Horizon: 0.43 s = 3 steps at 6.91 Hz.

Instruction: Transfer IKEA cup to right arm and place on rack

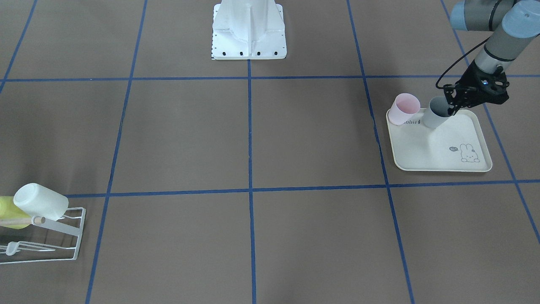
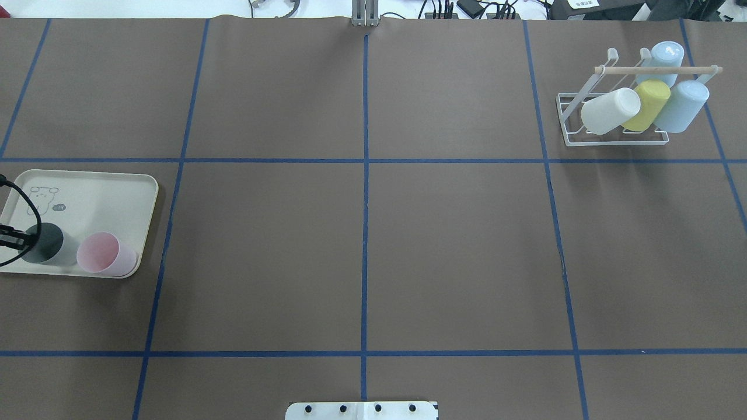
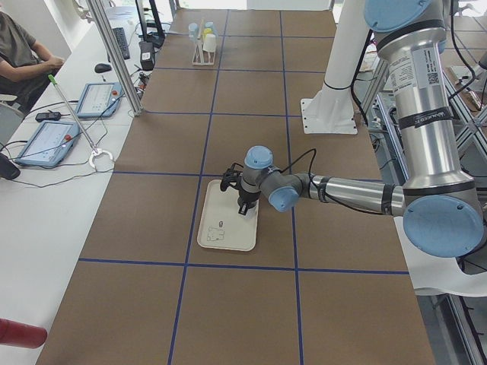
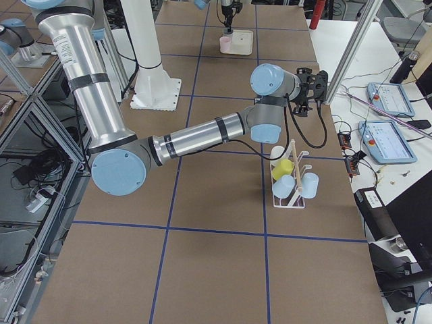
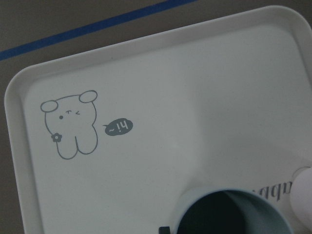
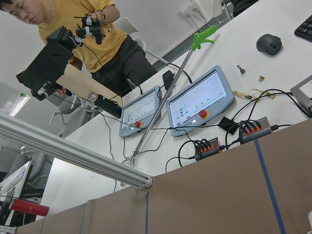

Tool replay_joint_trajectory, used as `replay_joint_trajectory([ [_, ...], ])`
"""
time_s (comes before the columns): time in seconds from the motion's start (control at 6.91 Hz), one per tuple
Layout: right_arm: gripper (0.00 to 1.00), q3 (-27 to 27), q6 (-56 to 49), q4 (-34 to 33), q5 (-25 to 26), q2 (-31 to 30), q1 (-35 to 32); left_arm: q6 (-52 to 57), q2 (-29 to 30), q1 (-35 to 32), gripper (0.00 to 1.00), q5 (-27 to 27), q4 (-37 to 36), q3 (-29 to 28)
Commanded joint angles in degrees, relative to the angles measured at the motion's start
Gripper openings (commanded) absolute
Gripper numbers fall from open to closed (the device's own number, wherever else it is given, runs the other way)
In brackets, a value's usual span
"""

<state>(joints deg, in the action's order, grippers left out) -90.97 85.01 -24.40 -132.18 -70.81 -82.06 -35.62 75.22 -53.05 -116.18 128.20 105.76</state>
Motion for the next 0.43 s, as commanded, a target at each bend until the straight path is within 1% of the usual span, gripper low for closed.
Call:
replay_joint_trajectory([
  [0.0,1.0,0.0,-0.02,-0.12,-0.01,0.15,0.41,0.46,1.24,-10.79,0.0,-0.1,-2.23,0.32],
  [0.14,1.0,0.0,0.07,-0.03,-0.01,0.15,0.76,-0.41,4.38,-14.94,0.0,-0.01,-3.29,-0.29],
  [0.29,1.0,-0.35,0.07,0.06,-0.01,0.23,1.63,-3.81,6.5,-15.76,0.0,1.29,-4.26,-0.38],
])
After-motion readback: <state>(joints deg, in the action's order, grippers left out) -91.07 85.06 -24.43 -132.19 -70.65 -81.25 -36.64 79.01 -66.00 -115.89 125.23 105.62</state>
